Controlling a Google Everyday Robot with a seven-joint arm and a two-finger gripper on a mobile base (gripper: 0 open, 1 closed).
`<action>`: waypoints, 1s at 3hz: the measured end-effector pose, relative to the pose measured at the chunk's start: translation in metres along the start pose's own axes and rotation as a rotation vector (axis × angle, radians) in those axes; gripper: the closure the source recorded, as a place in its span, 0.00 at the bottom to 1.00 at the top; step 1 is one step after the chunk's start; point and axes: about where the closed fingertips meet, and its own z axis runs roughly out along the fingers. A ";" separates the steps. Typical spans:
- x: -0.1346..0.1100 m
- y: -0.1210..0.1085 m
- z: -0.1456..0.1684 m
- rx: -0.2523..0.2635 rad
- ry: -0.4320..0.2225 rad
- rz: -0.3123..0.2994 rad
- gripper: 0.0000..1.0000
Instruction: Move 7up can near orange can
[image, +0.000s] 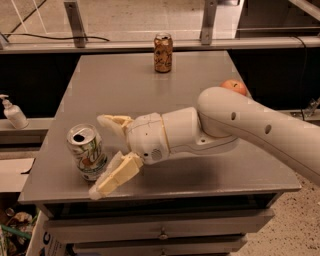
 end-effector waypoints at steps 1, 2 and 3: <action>0.001 0.000 0.014 -0.019 -0.002 -0.002 0.18; -0.002 -0.010 0.013 0.009 0.001 -0.004 0.41; -0.014 -0.029 -0.008 0.096 -0.011 -0.010 0.65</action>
Offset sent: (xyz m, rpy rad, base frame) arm 0.0240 0.0121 0.0020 -0.0008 -0.0119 -0.0512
